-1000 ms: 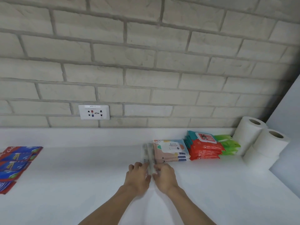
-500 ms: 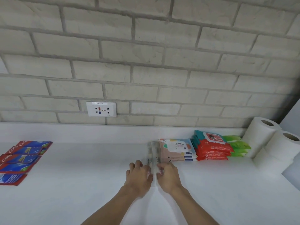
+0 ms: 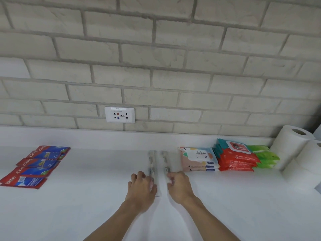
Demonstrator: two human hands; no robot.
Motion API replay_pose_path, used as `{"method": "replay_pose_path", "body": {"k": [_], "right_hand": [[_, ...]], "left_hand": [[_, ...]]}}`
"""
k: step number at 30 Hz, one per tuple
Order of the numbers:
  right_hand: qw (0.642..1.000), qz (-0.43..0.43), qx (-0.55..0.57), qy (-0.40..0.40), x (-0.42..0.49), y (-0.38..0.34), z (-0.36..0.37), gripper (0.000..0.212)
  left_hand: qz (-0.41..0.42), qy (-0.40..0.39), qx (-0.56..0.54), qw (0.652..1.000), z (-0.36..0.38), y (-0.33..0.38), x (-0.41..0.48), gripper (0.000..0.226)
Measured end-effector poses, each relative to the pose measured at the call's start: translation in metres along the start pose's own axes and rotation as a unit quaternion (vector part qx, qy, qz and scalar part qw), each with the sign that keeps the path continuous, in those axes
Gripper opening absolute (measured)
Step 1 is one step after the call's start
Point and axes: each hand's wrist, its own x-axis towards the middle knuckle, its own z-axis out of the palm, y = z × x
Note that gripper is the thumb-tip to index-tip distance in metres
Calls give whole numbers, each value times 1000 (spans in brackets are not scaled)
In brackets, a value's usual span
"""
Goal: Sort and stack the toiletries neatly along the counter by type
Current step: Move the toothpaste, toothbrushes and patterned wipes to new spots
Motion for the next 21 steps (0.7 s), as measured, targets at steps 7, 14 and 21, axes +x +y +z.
{"method": "replay_pose_path", "body": {"k": [7, 14, 21], "right_hand": [[999, -35, -3, -11, -4, -28, 20, 34], [998, -65, -2, -23, -7, -67, 49, 30], [995, -88, -8, -52, -2, -102, 78, 18]], "left_hand": [[-29, 7, -3, 1000, -16, -38, -12, 31], [-58, 14, 7, 998, -35, -82, -24, 31], [-87, 15, 10, 996, -54, -124, -35, 35]]}}
